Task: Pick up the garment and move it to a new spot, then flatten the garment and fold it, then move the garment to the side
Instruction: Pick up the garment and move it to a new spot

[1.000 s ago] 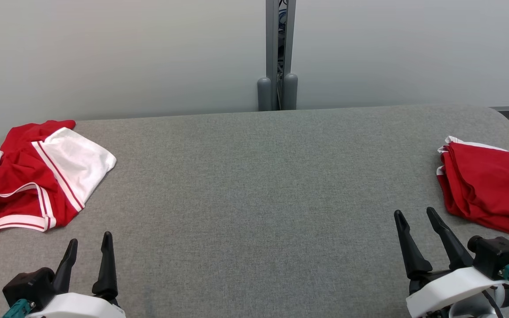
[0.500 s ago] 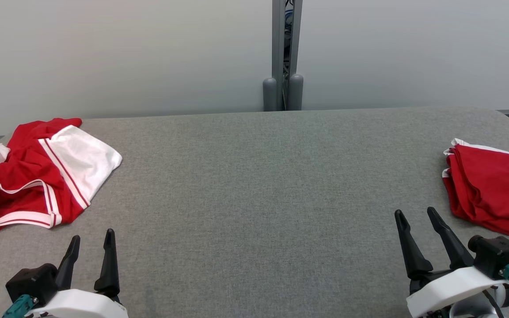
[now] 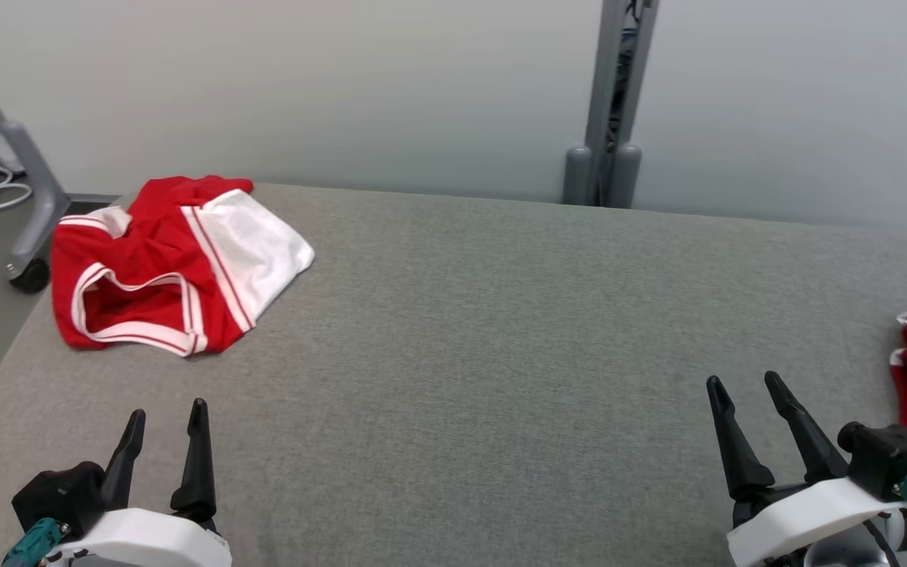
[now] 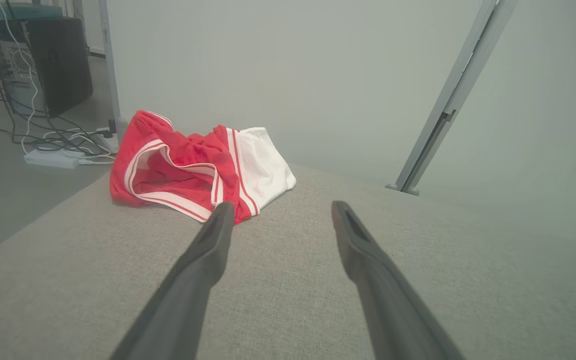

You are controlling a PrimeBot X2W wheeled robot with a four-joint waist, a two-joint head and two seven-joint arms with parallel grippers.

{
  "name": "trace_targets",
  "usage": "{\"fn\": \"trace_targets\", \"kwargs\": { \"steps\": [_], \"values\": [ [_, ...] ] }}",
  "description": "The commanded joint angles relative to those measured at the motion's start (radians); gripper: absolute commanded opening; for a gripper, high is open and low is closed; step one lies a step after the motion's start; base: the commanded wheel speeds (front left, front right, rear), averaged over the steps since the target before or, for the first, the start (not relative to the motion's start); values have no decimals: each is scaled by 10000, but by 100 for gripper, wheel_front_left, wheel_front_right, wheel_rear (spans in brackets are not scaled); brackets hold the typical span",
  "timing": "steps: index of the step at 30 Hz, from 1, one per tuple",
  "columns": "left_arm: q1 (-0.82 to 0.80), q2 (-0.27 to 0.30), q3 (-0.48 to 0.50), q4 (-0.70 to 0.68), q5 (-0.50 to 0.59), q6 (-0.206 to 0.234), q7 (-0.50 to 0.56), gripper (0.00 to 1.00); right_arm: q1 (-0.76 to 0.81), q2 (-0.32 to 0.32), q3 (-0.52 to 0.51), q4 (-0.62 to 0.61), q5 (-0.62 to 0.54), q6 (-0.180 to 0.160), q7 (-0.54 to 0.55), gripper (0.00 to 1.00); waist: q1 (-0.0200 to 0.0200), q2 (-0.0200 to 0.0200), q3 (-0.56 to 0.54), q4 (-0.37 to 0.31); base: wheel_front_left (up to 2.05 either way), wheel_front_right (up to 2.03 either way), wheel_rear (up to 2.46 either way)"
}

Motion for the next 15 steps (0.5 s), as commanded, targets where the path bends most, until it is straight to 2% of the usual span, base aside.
{"fn": "trace_targets", "kwargs": {
  "steps": [1,15],
  "values": [
    [-86,49,24,-32,68,12,-16,100,105,-37,-31,-58,0,-3,42,100,0,0,-22,570,0,0,0],
    [37,218,72,-210,67,80,55,100,149,-38,-46,44,64,-1,-91,100,0,0,-27,2781,0,0,0]
  ]
}}
